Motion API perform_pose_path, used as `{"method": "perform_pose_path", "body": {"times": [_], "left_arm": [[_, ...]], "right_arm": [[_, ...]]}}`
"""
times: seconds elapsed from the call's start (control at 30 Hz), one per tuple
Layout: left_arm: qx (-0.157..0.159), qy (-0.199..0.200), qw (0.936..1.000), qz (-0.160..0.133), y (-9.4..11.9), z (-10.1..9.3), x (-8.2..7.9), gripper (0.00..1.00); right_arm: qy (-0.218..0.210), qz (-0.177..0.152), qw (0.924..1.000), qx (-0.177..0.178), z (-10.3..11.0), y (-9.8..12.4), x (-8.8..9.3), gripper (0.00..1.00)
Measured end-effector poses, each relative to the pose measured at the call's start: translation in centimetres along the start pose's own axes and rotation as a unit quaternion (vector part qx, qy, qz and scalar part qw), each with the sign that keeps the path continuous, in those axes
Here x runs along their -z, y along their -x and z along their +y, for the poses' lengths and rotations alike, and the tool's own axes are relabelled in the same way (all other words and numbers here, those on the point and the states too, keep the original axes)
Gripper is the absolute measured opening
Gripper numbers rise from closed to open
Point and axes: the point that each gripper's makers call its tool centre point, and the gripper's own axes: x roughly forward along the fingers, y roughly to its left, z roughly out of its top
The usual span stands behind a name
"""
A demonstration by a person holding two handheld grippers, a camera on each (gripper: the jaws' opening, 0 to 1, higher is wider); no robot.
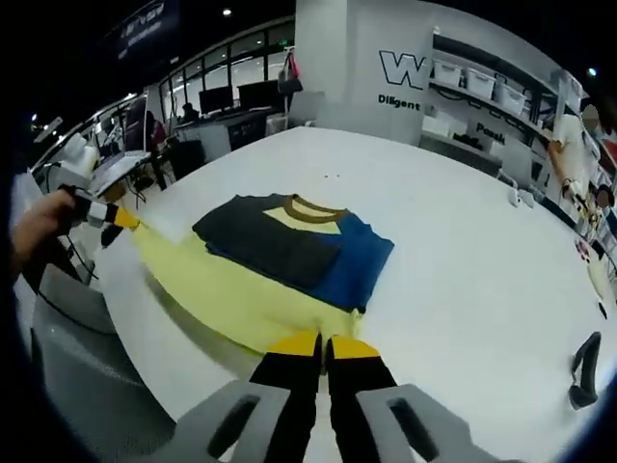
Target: Fold the garment on the visible template until the final outline fits inside the template.
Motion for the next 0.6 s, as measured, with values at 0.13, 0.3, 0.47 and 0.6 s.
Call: {"method": "perform_pose_path", "body": {"times": [0.13,0.3,0.47,0.6], "left_arm": [[0.001,-0.002,0.9998,-0.019,-0.9,-0.2,-2.6,0.02],[-0.001,-0.001,0.9995,-0.031,-2.0,-0.2,-4.6,0.02],[-0.006,0.004,0.9991,-0.042,-4.0,0.0,-6.7,0.02],[-0.015,0.002,0.9987,-0.048,-5.5,0.1,-8.4,0.02]], "right_arm": [[0.007,-0.008,0.9999,0.002,-0.7,-1.1,-1.9,0.0],[0.007,-0.017,0.9998,0.011,-1.5,-2.4,-3.8,0.0],[0.012,-0.023,0.9994,0.02,-2.5,-3.8,-5.5,0.0],[0.007,-0.02,0.9991,0.036,-3.5,-5.3,-6.8,0.0]]}}
